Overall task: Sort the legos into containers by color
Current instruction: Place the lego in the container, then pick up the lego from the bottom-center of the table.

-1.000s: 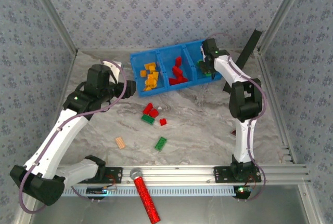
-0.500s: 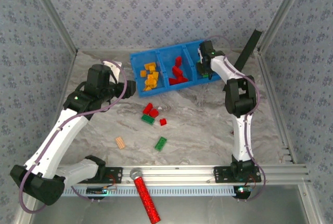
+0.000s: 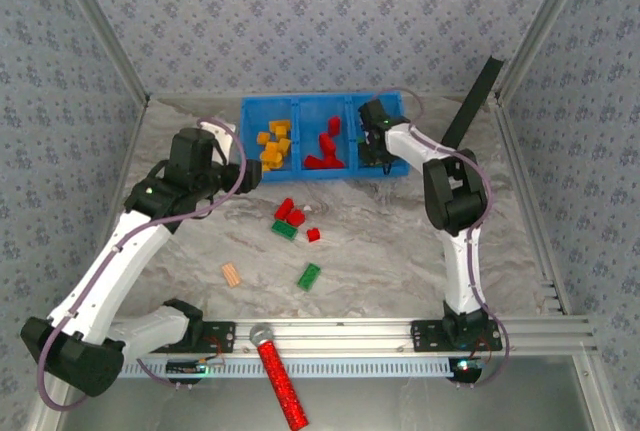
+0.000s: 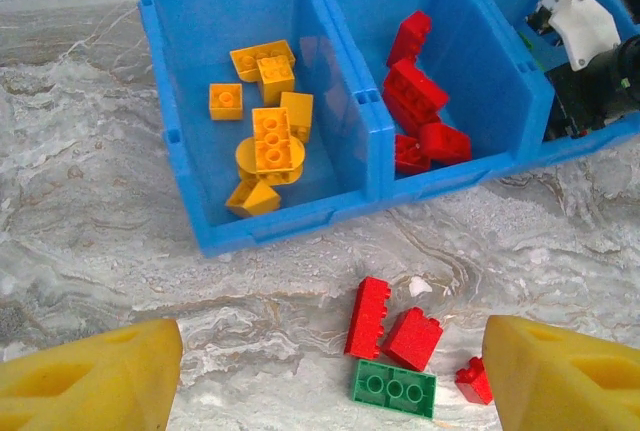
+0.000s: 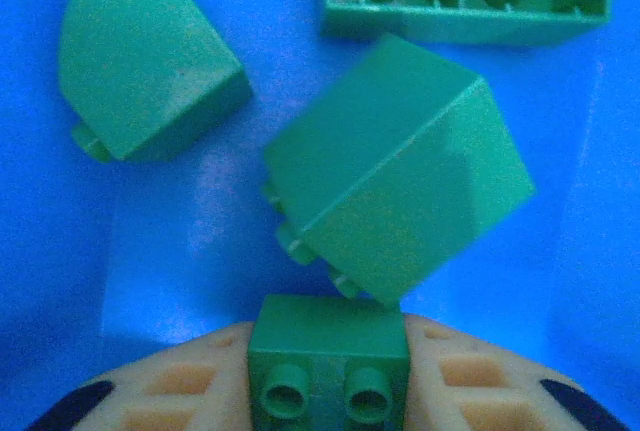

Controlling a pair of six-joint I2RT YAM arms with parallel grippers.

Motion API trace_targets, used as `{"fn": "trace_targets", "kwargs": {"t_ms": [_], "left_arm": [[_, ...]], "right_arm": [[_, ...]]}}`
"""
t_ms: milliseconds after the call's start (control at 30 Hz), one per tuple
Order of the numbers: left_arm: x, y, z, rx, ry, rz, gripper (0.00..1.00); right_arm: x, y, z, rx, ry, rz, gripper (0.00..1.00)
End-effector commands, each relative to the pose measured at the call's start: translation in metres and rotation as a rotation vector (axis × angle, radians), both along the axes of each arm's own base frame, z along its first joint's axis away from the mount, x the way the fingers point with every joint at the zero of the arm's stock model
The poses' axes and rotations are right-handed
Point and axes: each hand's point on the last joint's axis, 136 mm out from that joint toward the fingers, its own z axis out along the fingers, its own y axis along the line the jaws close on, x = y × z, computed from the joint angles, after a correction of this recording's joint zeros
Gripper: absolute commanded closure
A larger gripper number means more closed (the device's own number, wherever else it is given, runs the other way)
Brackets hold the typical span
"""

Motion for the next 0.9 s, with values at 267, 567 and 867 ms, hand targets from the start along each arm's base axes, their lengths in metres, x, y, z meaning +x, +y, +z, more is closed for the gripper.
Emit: {"fn": "trace_targets", "kwargs": {"t_ms": [267, 567, 867], "left_arm": [[-0.005, 0.001, 0.011, -0.027, -0.048, -0.015, 0.21], [-0.001, -0.003, 0.012, -0.034, -0.056, -0.024, 0.21], [-0.005, 0.004, 0.02, -0.02, -0.092, -0.013, 0.19]], "right_arm": [[-0.024, 0.0, 0.034, -0.055, -0.002, 0.013, 0.44], [-0.021, 0.015, 0.092, -0.013, -0.084, 0.071, 0.41], [-0.079, 0.062, 0.139, 0.084, -0.109, 0.343, 0.42]]}}
